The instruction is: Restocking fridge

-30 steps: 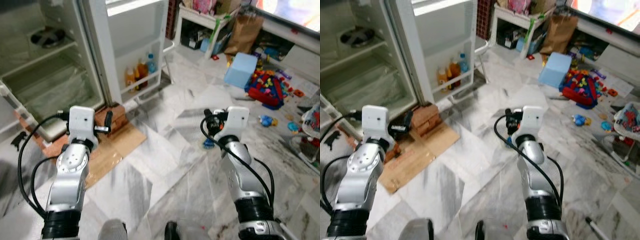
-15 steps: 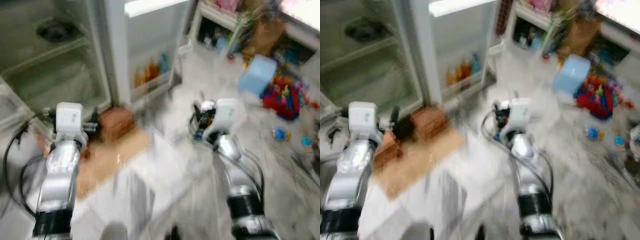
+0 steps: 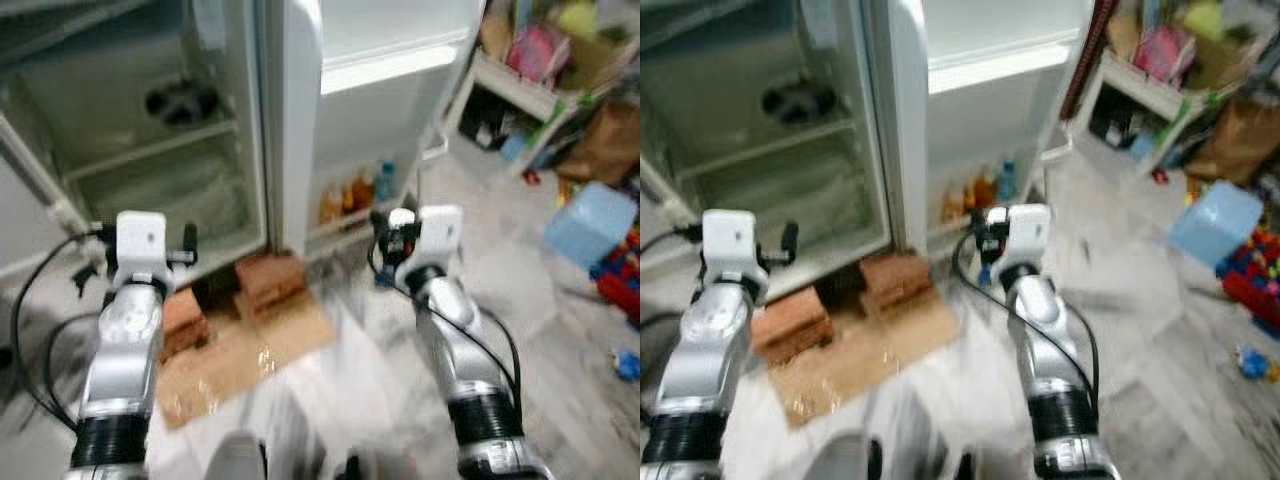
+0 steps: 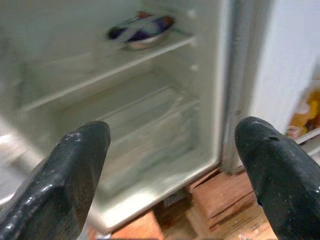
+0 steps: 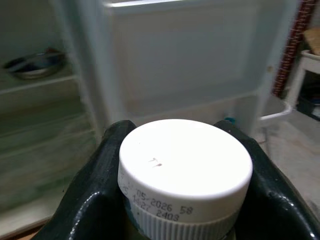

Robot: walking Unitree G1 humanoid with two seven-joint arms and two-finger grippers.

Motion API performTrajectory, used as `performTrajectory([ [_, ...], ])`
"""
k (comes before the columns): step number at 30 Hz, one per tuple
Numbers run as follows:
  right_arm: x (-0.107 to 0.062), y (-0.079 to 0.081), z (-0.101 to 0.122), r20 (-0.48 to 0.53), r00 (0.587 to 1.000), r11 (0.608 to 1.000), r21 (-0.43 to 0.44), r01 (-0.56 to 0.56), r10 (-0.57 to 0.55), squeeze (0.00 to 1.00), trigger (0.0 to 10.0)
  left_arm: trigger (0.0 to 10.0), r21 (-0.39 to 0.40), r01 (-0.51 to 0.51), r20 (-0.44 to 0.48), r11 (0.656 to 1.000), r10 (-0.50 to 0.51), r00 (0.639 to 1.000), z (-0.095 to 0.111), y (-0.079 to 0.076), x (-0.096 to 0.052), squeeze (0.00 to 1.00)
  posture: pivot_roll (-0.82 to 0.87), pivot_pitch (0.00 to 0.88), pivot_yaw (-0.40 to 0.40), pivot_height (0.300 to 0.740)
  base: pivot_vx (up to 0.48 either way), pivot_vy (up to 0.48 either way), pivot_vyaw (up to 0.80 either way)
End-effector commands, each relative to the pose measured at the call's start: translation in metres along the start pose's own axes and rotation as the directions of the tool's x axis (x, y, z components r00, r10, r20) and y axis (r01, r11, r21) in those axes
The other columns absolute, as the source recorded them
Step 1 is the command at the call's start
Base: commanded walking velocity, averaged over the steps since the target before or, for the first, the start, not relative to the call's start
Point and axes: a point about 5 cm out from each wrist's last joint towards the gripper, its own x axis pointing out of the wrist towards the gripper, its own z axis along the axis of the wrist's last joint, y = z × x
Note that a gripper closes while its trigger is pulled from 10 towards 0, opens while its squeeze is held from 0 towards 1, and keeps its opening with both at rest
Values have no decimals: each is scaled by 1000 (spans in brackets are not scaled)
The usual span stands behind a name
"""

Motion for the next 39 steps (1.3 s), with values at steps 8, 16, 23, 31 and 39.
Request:
performTrajectory([
  [8,-2,-11,4,14,1000,1000,-4,28,-28,0,10000,10000,3,21,-5,1000,-21,1000,1,-9,1,0,51,125,-61,740,412,-144,0],
  [16,-2,-9,2,7,1000,1000,9,18,-18,0,10000,10000,3,23,-10,1000,-23,1000,1,-11,1,0,51,125,-58,740,363,-308,0],
  [23,-2,-7,-1,-18,1000,999,50,17,-16,0,10000,10000,-9,-8,5,1000,8,1000,4,-11,2,0,51,128,-60,740,282,-254,0],
  [31,-1,-6,0,-14,1000,998,56,0,1,0,10000,10000,32,-196,-37,980,197,980,-4,5,-3,0,51,128,-57,740,0,0,0],
  [39,-1,-8,0,-13,1000,999,54,4,-3,0,10000,10000,98,-306,-35,947,310,950,-11,31,-15,0,59,129,-57,740,0,0,0],
])
